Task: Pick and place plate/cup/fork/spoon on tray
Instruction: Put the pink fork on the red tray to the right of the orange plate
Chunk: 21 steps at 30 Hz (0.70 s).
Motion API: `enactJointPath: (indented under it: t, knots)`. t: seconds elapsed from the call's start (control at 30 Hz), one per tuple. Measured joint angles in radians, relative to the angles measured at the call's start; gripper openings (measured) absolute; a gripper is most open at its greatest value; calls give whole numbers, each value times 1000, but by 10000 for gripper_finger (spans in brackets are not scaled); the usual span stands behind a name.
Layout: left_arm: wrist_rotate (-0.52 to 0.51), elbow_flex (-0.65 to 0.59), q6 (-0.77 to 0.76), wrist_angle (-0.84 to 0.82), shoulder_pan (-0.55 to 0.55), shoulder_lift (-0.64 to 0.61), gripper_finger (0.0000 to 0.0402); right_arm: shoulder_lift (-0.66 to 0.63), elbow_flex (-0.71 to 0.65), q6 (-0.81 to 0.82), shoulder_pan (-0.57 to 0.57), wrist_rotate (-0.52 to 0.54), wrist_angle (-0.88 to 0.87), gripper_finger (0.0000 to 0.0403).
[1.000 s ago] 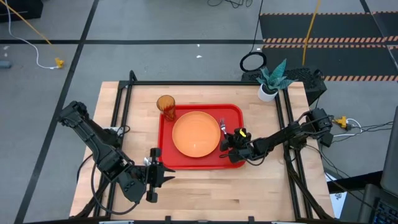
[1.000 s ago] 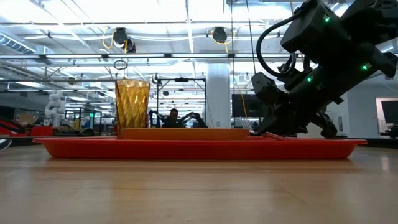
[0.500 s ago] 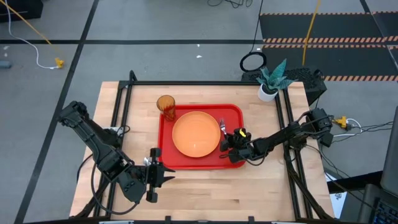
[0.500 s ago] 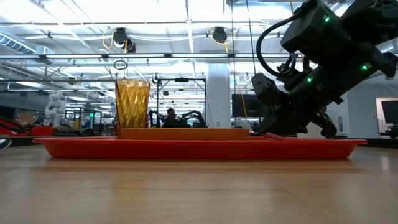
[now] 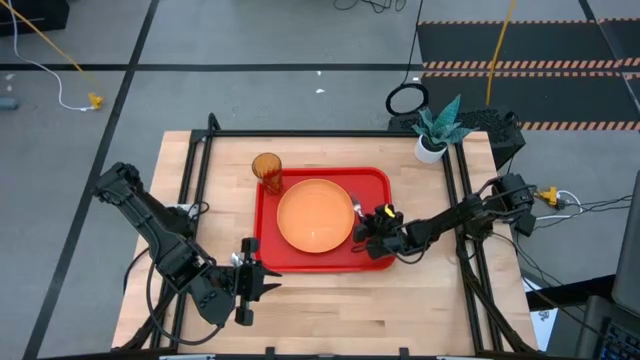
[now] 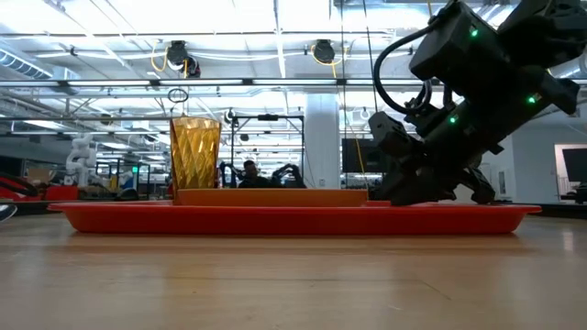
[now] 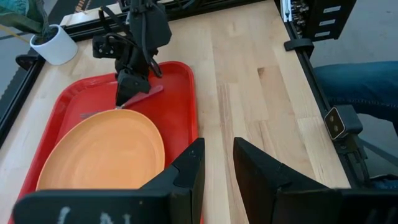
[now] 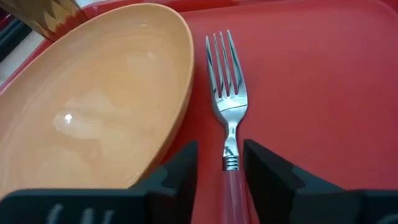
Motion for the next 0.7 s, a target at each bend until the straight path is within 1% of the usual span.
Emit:
enactJointPath:
  t: [0.13,0.23,0.3,0.4,0.47,0.53,0.6,0.67,0.7]
  knots:
    - [0,0,-2,0,0,0,88,-24,0,-28,-1,-4,-2,146]
    - [0,0,-3,0,0,0,88,-90,0,-107,-1,-41,-1,153]
    - [0,0,-4,0,0,0,88,-149,0,-190,-1,-114,-2,154]
    - [0,0,-8,-1,0,0,88,-235,0,-311,-8,-295,-34,154]
    - [0,0,-8,0,0,0,88,-291,0,-350,-14,-404,-78,152]
    - [0,0,-6,2,0,0,88,-342,0,-361,-17,-471,-146,147]
    - [0,0,-3,11,0,0,88,-380,0,-377,-22,-506,-222,140]
    - [0,0,7,22,3,0,88,-406,0,-457,-31,-535,-291,131]
    - [0,0,7,28,5,0,88,-413,0,-527,-34,-555,-317,125]
